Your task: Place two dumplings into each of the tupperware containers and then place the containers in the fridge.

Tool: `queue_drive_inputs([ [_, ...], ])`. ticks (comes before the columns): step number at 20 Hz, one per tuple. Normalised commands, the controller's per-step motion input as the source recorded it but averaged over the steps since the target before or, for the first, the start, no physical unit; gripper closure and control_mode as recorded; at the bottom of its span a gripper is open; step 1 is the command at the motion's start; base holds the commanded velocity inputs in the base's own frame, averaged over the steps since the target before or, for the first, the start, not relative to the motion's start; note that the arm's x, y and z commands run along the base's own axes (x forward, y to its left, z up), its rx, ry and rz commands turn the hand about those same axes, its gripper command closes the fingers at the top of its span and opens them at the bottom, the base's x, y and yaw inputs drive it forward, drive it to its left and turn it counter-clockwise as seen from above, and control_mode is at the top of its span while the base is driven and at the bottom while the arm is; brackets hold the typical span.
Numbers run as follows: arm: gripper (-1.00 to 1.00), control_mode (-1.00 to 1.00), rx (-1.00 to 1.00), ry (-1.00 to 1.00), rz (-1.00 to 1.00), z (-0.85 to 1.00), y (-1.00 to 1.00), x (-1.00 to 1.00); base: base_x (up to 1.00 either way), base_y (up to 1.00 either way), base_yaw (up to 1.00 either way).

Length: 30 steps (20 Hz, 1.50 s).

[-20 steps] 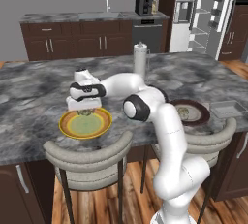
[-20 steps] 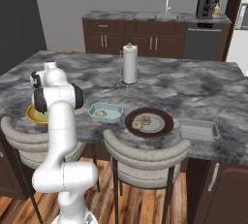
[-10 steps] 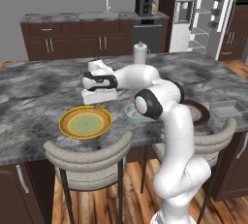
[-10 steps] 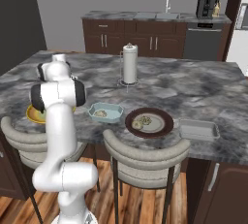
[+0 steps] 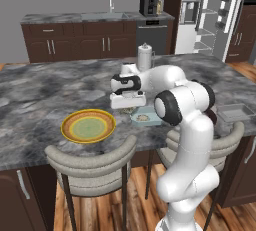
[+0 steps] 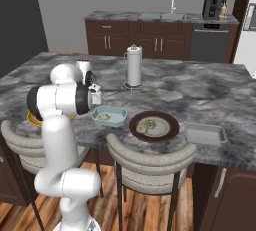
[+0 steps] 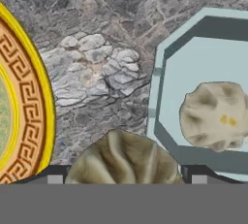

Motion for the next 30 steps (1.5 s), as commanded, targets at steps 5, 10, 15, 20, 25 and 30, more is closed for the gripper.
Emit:
queue_drive_inputs([
  [5,1.00,-1.00,0.00,0.04,0.00,0.00,-0.99,0.00,0.00,0.00,0.00],
  [10,1.00,-1.00,0.00,0.01,0.00,-0.04,-0.64,0.19,0.00,0.00,0.00],
  [15,1.00,-1.00,0.00,0.00,0.00,-0.21,-0.25,0.18,0.00,0.00,0.00],
  [20,1.00,-1.00,0.00,0.00,0.00,-0.27,-0.25,0.20,0.00,0.00,0.00],
  [25,1.00,-1.00,0.00,0.00,0.01,-0.26,-0.43,0.17,0.00,0.00,0.00],
  [30,1.00,-1.00,0.00,0.00,0.00,-0.22,-0.05,0.10,0.00,0.00,0.00],
])
